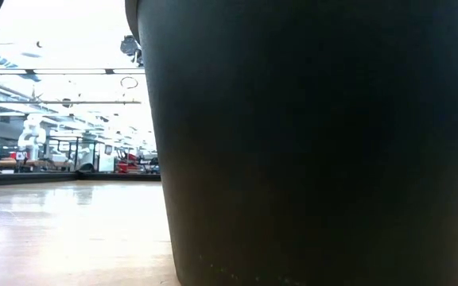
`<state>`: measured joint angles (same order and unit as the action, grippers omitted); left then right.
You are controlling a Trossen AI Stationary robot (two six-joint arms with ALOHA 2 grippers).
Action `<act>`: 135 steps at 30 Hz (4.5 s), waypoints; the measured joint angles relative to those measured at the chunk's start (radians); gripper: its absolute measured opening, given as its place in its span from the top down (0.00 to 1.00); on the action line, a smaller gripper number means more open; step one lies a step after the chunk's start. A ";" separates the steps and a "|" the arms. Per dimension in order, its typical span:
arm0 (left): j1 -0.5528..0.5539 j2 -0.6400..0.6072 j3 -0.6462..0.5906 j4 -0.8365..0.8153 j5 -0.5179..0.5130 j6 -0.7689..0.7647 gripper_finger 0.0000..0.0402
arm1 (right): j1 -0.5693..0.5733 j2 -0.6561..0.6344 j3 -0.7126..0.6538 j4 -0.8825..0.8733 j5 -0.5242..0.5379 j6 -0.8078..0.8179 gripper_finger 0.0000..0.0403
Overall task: Pick and placing Produce into tupperware
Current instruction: Put the orange tomato into the transparent bin, then return to Home Position
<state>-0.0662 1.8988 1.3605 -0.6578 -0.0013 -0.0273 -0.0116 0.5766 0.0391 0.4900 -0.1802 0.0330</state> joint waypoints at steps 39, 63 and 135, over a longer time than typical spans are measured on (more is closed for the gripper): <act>0.007 0.085 0.003 0.027 0.078 0.057 0.34 | 0.000 0.029 0.000 0.011 0.000 -0.004 1.00; 0.007 0.086 -0.001 0.023 0.079 0.082 0.12 | 0.000 0.029 0.000 0.014 0.000 -0.004 1.00; 0.017 -1.116 -0.819 0.831 -0.090 0.167 1.00 | 0.000 0.049 0.000 0.051 0.000 -0.001 1.00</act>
<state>-0.0492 0.7826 0.5418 0.1733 -0.0911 0.1402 -0.0119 0.6254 0.0389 0.5407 -0.1799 0.0323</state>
